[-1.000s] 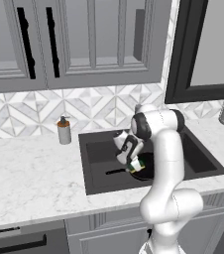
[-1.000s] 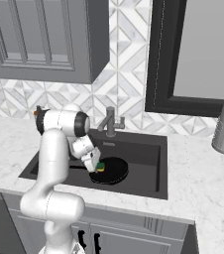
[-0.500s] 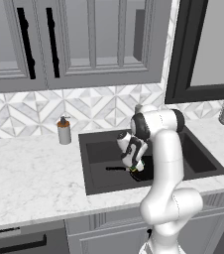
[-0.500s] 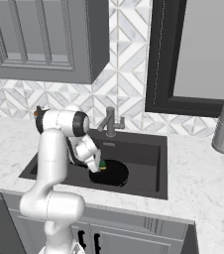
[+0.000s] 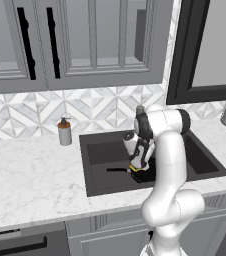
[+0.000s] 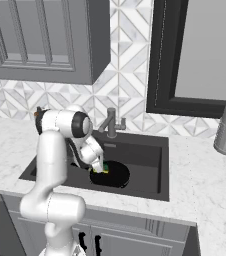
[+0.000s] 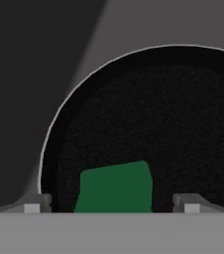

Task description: Pick the pan and sponge and place them into the sink. Then turn on the water.

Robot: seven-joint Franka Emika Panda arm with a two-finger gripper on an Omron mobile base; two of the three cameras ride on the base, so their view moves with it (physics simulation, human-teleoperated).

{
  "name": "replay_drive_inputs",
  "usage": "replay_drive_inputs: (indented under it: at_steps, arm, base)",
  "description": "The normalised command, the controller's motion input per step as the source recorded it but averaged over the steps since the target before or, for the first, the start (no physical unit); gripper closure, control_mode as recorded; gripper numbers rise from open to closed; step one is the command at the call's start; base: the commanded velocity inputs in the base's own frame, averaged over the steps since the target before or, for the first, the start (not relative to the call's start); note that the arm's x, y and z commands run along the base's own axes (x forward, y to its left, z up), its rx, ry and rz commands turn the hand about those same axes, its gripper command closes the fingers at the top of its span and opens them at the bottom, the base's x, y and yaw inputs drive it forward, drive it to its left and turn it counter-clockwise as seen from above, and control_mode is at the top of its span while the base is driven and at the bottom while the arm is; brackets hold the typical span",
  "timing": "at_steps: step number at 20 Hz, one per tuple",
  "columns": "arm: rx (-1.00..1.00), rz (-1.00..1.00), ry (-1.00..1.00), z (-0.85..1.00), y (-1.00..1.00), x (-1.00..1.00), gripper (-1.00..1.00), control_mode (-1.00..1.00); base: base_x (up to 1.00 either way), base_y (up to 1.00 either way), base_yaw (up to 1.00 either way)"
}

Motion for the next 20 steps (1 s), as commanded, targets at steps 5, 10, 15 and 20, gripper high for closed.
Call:
replay_drive_inputs:
  at_steps: [5, 10, 15, 20]
  arm:
    - [0.07, 0.00, -0.11, 0.74, 0.01, -0.45, -1.00, -1.00]
    - [0.03, 0.00, 0.00, 0.96, 0.26, -0.47, -1.00, -1.00]
    - [0.00, 0.08, 0.02, 0.99, 0.44, -0.16, -1.00, -1.00]
    - [0.00, 0.29, 0.00, 0.93, 0.15, -0.16, -1.00, -1.00]
  base:
    - [0.00, 0.00, 0.00]
    - [0.00, 0.00, 0.00]
    - [0.00, 0.00, 0.00]
    - [0.00, 0.00, 0.00]
